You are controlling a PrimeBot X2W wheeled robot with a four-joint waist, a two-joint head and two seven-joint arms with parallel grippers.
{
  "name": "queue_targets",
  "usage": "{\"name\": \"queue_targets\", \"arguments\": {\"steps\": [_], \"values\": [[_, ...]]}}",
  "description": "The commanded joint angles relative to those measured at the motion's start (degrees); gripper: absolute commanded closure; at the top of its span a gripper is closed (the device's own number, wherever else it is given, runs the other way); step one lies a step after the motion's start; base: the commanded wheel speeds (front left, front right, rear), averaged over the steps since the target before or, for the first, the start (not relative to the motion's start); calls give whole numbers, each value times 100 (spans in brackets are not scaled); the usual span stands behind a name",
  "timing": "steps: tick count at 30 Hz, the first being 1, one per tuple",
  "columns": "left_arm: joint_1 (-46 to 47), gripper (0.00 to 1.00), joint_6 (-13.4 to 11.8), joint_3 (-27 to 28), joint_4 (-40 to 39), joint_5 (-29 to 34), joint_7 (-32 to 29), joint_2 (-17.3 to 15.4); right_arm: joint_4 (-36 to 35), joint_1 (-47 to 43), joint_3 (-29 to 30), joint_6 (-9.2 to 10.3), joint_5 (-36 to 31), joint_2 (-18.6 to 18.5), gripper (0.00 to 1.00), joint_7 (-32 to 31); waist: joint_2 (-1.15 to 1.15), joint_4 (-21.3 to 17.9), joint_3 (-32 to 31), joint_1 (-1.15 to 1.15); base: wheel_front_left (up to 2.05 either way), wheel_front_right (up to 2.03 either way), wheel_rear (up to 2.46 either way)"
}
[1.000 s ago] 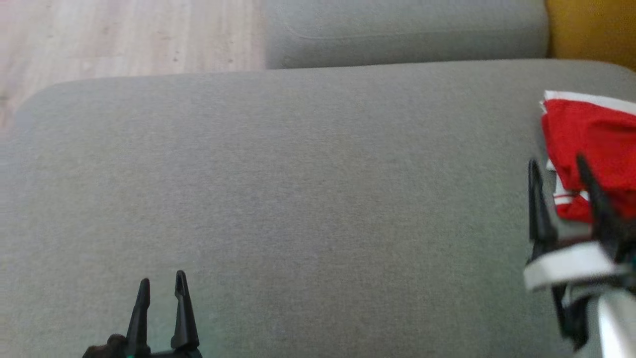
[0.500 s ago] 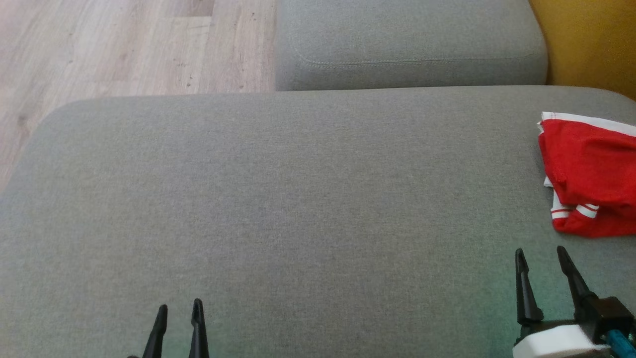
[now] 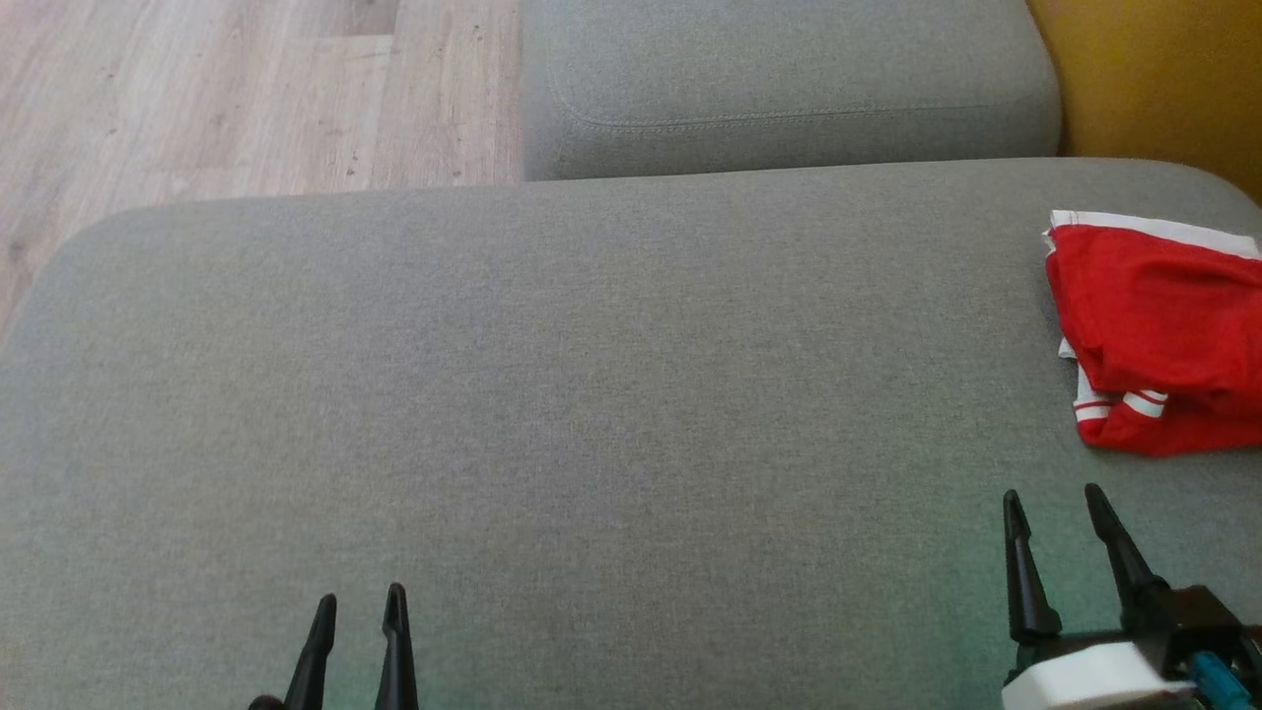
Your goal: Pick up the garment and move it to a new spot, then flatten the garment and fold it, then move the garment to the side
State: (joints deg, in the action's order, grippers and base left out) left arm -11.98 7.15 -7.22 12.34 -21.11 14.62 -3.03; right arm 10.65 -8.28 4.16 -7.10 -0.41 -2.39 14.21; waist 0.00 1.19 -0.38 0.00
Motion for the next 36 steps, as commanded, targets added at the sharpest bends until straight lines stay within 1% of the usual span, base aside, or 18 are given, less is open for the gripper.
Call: {"name": "queue_targets", "arguments": {"steps": [1, 4, 5, 8, 36], "values": [[241, 0, 25, 174, -139, 27, 38, -5, -191, 218, -148, -39, 58, -49, 0, 78, 0, -8, 2, 0, 0, 0, 0], [260, 0, 19, 205, -174, -51, 38, -1, -189, 220, -176, -39, 64, -49, 0, 78, 0, -36, -1, 0, 0, 0, 0], [1, 100, -4, 9, 10, -56, 0, 9, 20, 1, -31, 0, 2, 1, 100, -1, 0, -36, 0, 0, 0, 0, 0], [-7, 100, -8, 2, 116, -136, -15, 9, 160, -8, -32, 1, 91, 2, 100, -25, 0, -39, 1, 0, 0, 0, 0], [430, 100, 2, 234, 153, -1862, -439, -62, 203, 334, 15, -9, 2281, -26, 100, -496, 0, -58, 13, 0, 0, 0, 0]]}}
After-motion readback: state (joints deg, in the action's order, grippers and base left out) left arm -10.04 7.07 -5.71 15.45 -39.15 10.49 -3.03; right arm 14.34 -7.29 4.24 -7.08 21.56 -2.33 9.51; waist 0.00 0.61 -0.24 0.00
